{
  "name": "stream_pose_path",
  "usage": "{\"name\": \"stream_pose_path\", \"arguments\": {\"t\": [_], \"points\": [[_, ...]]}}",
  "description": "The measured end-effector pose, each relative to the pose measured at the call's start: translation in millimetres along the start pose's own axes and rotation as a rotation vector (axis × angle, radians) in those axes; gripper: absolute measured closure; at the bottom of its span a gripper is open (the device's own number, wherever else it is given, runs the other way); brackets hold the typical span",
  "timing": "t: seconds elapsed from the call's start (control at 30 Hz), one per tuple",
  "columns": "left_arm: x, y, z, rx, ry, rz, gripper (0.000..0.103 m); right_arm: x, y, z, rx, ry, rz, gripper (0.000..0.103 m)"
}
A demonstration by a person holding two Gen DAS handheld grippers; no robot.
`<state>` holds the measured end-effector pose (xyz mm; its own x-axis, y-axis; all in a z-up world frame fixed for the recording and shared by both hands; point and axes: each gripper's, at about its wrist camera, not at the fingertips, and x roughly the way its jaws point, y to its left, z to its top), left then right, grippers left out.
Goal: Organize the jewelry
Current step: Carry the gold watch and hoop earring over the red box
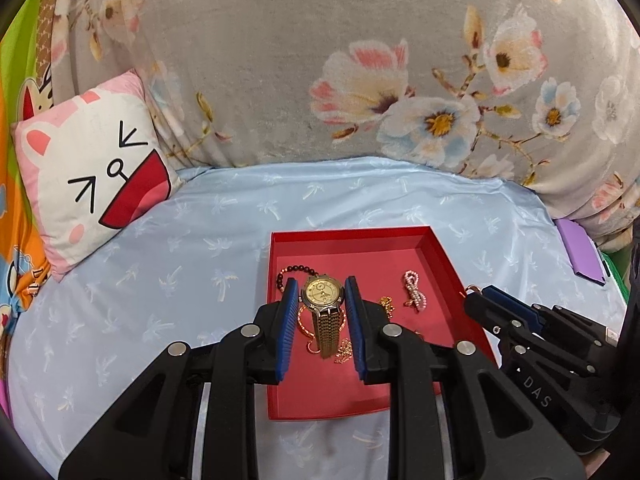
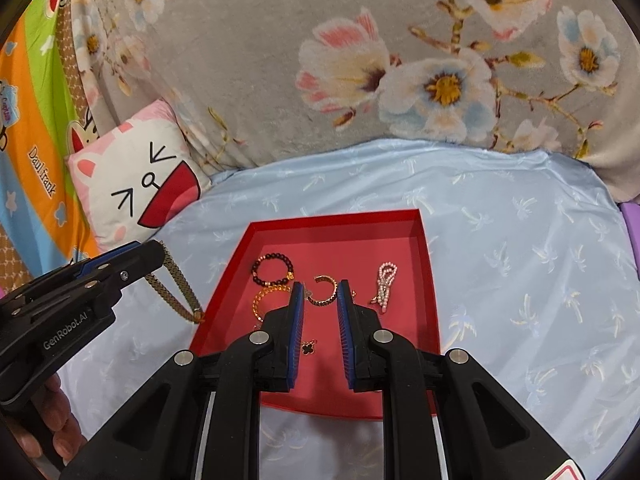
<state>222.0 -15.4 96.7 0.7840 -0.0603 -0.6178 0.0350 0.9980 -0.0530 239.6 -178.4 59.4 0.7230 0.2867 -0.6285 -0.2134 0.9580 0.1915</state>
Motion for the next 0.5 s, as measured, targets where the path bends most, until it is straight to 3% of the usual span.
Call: {"name": "stream_pose_path", "arguments": {"t": [0.5], "points": [[58, 9, -20, -0.028, 0.093, 0.016, 0.08, 72, -7, -27, 0.006, 0.136, 0.001, 0.088]]}}
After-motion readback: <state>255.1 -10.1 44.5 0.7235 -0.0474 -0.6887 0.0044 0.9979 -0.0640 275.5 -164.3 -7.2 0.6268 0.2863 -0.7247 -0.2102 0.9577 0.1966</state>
